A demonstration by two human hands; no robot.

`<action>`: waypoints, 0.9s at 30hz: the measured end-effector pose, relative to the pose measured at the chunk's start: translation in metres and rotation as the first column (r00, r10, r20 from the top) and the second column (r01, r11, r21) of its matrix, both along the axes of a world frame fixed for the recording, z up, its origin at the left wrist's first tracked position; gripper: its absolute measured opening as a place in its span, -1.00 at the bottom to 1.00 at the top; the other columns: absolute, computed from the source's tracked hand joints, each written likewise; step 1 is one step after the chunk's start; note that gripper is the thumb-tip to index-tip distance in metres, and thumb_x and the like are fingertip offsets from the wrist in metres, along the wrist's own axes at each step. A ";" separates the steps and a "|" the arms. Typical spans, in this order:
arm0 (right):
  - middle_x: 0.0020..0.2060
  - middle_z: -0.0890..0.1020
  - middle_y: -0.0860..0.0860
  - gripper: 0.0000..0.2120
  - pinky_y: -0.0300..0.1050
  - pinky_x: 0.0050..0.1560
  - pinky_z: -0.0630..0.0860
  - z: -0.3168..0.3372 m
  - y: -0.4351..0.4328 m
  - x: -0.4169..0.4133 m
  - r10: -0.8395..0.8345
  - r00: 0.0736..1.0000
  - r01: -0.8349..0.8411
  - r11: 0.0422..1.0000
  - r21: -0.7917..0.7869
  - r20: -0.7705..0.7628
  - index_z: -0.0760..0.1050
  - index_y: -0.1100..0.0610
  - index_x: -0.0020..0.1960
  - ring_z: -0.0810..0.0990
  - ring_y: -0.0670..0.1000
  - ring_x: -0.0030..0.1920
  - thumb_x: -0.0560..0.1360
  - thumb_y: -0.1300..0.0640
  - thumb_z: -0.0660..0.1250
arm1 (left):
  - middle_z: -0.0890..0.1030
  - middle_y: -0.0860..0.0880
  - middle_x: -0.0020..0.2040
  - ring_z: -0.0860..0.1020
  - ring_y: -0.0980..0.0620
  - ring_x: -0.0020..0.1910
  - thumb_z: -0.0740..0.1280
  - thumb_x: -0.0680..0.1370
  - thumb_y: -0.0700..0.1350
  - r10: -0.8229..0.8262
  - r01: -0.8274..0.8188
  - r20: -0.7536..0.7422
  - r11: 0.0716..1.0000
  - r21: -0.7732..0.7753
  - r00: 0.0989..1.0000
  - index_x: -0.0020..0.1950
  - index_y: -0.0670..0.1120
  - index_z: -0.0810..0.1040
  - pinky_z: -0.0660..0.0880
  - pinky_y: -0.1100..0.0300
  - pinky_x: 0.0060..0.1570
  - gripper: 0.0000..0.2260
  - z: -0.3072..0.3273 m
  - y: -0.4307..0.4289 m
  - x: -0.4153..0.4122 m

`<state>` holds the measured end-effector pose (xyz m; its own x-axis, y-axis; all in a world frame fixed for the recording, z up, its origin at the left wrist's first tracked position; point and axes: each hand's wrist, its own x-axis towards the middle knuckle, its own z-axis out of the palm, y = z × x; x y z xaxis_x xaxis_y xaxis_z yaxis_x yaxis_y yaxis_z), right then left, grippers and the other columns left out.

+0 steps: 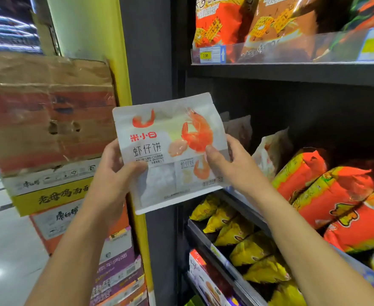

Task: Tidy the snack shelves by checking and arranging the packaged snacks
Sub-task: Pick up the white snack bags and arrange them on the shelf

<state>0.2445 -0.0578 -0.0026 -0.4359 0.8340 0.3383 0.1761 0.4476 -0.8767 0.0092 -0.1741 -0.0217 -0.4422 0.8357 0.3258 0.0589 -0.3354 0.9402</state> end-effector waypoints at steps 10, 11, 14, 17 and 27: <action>0.15 0.75 0.12 -0.57 0.06 0.19 0.66 -0.039 -0.051 -0.070 0.088 0.893 -0.317 0.820 -0.477 -0.442 0.68 0.11 0.19 0.74 0.13 0.15 0.50 -0.16 0.34 | 0.63 0.07 0.40 0.60 -0.07 0.38 0.29 0.53 0.38 -0.088 0.111 0.294 0.992 -0.065 0.952 0.58 0.15 0.40 0.57 -0.18 0.23 -0.34 0.009 -0.085 -0.051; 0.19 0.73 0.13 -0.56 0.08 0.20 0.66 -0.046 -0.057 -0.073 0.072 0.877 -0.342 0.788 -0.512 -0.474 0.68 0.09 0.20 0.73 0.14 0.17 0.50 -0.17 0.35 | 0.64 0.05 0.39 0.62 -0.07 0.35 0.25 0.51 0.40 -0.089 0.127 0.379 0.989 -0.077 0.921 0.56 0.12 0.42 0.59 -0.15 0.16 -0.32 0.008 -0.093 -0.055; 0.29 0.69 0.14 -0.33 0.16 0.35 0.52 -0.067 -0.068 -0.080 0.060 0.877 -0.356 0.748 -0.560 -0.476 0.70 0.05 0.27 0.67 0.18 0.29 0.31 -0.35 0.55 | 0.66 -0.06 0.37 0.66 -0.13 0.30 0.20 0.57 0.37 -0.115 0.172 0.506 0.983 -0.066 0.855 0.53 0.03 0.46 0.62 -0.16 0.12 -0.36 0.001 -0.112 -0.064; 0.32 0.67 0.12 -0.19 0.20 0.41 0.47 -0.074 -0.077 -0.081 0.077 0.871 -0.374 0.746 -0.551 -0.485 0.66 0.05 0.33 0.66 0.18 0.31 0.19 -0.35 0.64 | 0.67 -0.05 0.35 0.65 -0.12 0.31 0.16 0.60 0.38 -0.095 0.169 0.459 0.978 -0.123 0.883 0.52 0.04 0.47 0.60 -0.13 0.12 -0.38 -0.003 -0.125 -0.066; 0.13 0.76 0.01 -0.46 0.13 0.35 0.54 -0.035 -0.125 -0.091 0.107 0.974 -0.174 0.918 -0.357 -0.200 0.63 0.05 0.30 0.74 0.05 0.16 0.53 -0.29 0.28 | 0.74 0.13 0.15 0.73 0.14 0.06 0.48 0.55 0.04 -0.026 0.041 0.085 0.983 -0.179 0.996 0.35 0.09 0.57 0.64 0.27 -0.09 -0.63 -0.014 -0.133 -0.061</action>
<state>0.1540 -0.1824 -0.0378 -0.5209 0.8480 0.0981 -0.0338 0.0943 -0.9950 -0.0518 -0.3075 -0.0357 -0.4316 0.8924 0.1321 -0.0293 -0.1602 0.9866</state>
